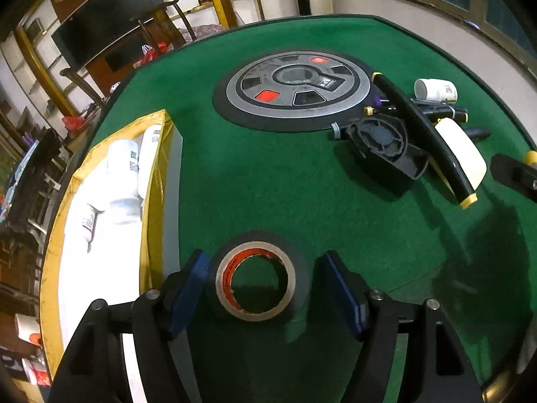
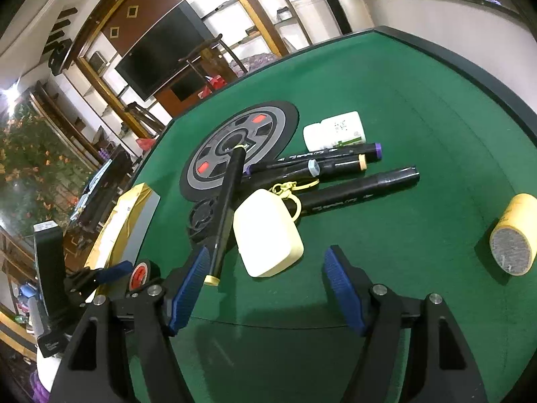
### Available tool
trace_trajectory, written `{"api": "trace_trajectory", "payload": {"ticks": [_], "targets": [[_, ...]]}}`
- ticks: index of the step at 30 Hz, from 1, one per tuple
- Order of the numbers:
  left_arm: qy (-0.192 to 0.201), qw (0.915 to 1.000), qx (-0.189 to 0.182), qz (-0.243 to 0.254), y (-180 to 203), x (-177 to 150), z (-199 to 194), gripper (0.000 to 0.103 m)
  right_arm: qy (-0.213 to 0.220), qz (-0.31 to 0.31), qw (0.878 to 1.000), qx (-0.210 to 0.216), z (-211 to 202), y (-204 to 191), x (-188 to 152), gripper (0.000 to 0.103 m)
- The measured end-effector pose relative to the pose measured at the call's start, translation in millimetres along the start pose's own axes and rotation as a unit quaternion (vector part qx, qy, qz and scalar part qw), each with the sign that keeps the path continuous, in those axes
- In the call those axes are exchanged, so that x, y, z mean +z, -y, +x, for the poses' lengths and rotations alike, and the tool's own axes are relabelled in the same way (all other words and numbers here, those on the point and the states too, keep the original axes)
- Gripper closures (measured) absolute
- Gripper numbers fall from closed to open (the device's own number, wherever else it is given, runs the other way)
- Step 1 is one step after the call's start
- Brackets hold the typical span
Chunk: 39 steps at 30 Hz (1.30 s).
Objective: Organize rigid objects
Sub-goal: 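Move the left tool to the black tape roll while the right tool heads to the yellow tape roll, then grasp the black tape roll with the left tool while the right tool grasps the yellow tape roll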
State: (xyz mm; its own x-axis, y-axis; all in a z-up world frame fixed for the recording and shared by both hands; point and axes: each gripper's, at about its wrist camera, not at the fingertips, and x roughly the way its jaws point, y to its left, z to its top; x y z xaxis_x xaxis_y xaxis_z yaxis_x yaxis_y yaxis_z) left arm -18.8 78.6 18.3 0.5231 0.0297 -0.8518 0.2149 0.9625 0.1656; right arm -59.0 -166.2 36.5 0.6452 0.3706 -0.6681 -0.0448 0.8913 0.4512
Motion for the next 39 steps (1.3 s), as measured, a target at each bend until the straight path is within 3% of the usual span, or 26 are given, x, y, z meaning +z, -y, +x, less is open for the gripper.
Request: {"api": "trace_trajectory", "payload": {"ticks": [2, 7, 14, 23, 30, 39], "targets": [[0.009, 0.9999, -0.001, -0.006, -3.6, -1.5, -2.8, 0.039, -0.001, 0.000, 1.000, 0.004, 0.0, -0.7, 0.1, 0.031], [0.017, 0.9964, -0.067, -0.049, -19.1, -4.4, -13.6, 0.039, -0.003, 0.001, 1.000, 0.005, 2.3, 0.3, 0.2, 0.027], [0.046, 0.9903, -0.117, -0.059, -10.6, -17.9, -46.6, 0.039, -0.009, -0.002, 1.000, -0.009, 5.5, -1.5, -1.5, 0.027], [0.081, 0.9919, -0.089, -0.041, 6.0, -39.5, -74.7, 0.039, -0.015, 0.000, 1.000, -0.025, 8.3, -2.0, -2.2, 0.027], [0.057, 0.9924, -0.096, -0.052, 7.6, -48.4, -58.4, 0.039, -0.011, 0.003, 1.000, -0.029, 7.0, -1.3, -3.8, 0.027], [0.045, 0.9949, -0.080, -0.042, 16.9, -51.4, -47.2, 0.039, -0.011, 0.007, 1.000, -0.027, 7.9, 1.0, -4.0, 0.027]]}}
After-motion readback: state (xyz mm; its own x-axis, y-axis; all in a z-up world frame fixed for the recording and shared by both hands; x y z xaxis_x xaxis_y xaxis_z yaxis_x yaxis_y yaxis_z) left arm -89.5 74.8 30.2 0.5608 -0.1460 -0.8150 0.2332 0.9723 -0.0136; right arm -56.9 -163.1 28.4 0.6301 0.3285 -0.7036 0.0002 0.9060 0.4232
